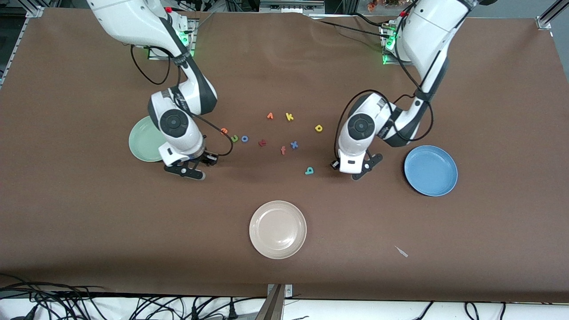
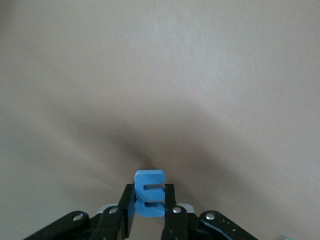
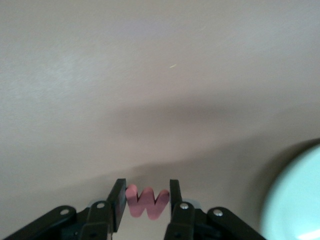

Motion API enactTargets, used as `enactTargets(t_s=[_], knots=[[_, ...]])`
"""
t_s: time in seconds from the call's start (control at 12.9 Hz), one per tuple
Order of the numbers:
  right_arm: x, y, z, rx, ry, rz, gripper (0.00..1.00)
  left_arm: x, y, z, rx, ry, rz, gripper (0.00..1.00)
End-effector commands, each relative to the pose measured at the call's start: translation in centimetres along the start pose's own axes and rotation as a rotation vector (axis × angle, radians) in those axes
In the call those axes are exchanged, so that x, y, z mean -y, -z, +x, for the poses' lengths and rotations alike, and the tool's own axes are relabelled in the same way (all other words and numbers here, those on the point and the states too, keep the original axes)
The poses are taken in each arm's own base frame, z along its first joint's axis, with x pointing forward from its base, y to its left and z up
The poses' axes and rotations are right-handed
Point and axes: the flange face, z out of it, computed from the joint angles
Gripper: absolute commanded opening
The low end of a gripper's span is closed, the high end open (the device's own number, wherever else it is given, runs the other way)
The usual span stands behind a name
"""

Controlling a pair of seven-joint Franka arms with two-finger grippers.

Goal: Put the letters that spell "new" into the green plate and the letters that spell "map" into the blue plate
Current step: 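Release E over blue plate with the left gripper while the right gripper releases W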

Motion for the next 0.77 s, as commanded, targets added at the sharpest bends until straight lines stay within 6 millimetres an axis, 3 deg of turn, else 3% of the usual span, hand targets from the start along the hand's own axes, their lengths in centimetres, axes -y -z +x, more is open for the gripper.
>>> enactTargets(t_s=[0.0, 0.23, 0.54, 0.62, 0.7], knots=[[-6.8, 2.8, 1.1, 0.020, 0.106, -0.049, 0.31, 3.7, 3.2, 4.0, 0.015, -0.220, 0.067, 0.00], [-13.3, -0.6, -0.7, 0.104, 0.077, -0.089, 0.31, 8.4, 4.4, 8.7, 0.082, -0.447, 0.117, 0.00], [-17.4, -6.8, -4.6, 0.057, 0.036, -0.059, 0.33, 15.4, 4.4, 15.6, 0.159, -0.751, 0.098, 0.00], [-18.1, -6.2, -4.5, 0.056, 0.017, -0.056, 0.48, 17.3, 4.0, 17.3, 0.175, -0.819, 0.083, 0.00], [-18.2, -5.3, -4.6, 0.070, 0.008, -0.056, 0.80, 19.1, 3.7, 18.9, 0.185, -0.883, 0.066, 0.00]])
